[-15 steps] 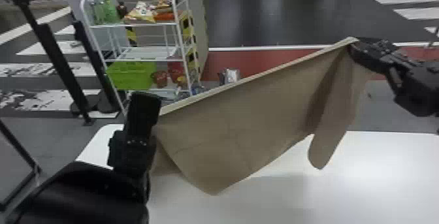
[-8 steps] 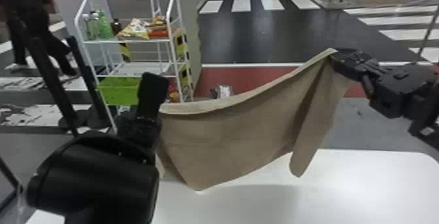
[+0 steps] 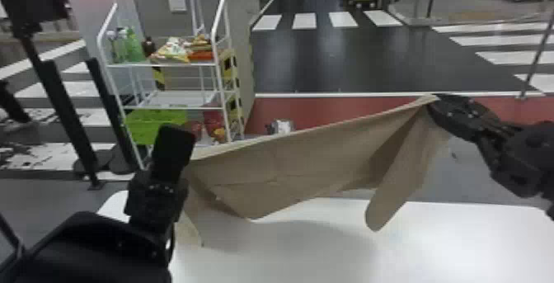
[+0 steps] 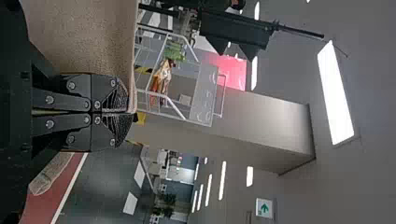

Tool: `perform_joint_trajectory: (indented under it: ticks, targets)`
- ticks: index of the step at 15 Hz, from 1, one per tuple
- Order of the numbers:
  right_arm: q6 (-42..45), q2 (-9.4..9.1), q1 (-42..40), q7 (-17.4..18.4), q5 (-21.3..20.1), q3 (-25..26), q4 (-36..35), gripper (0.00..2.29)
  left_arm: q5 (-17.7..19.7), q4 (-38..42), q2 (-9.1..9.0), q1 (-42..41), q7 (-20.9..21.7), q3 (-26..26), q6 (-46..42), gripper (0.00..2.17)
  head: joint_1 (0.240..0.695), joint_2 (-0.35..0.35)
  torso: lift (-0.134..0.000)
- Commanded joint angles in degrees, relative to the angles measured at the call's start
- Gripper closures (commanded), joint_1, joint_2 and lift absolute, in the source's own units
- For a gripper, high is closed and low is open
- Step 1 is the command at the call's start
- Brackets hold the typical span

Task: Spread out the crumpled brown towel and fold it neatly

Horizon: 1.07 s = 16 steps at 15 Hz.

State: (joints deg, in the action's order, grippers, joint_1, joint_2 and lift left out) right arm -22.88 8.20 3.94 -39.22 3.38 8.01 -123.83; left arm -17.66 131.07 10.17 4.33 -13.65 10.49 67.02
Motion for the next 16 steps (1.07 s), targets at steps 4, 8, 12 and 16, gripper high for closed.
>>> perform_joint_trajectory:
  ticks: [4, 8, 12, 16]
  targets:
    - [5.9, 5.25, -14.2, -11.8, 1.2, 3.6, -3.7, 1.5, -8.5, 7.7, 2.57, -20.2, 3.9, -1.2, -13.1, 1.64, 0.584, 0.154, -0.122]
    - [3.4, 8.85, -20.0, -22.9, -1.0, 1.5, -3.6, 1.5, -11.4, 2.3, 6.0, -28.9, 2.2, -0.7, -25.9, 1.64, 0.695, 0.18, -0.122]
    - [2.0, 11.23, -22.3, -29.0, -5.4, -3.4, -2.9, 1.5, -19.9, -4.7, 9.43, -32.7, -1.3, 0.4, -33.7, 1.57, 0.695, 0.224, -0.122]
    - [0.4, 12.37, -23.2, -33.6, -6.7, -6.0, -2.5, 1.5, -22.9, -9.0, 11.1, -34.1, -6.2, 0.0, -34.4, 1.29, 0.695, 0.286, -0.122]
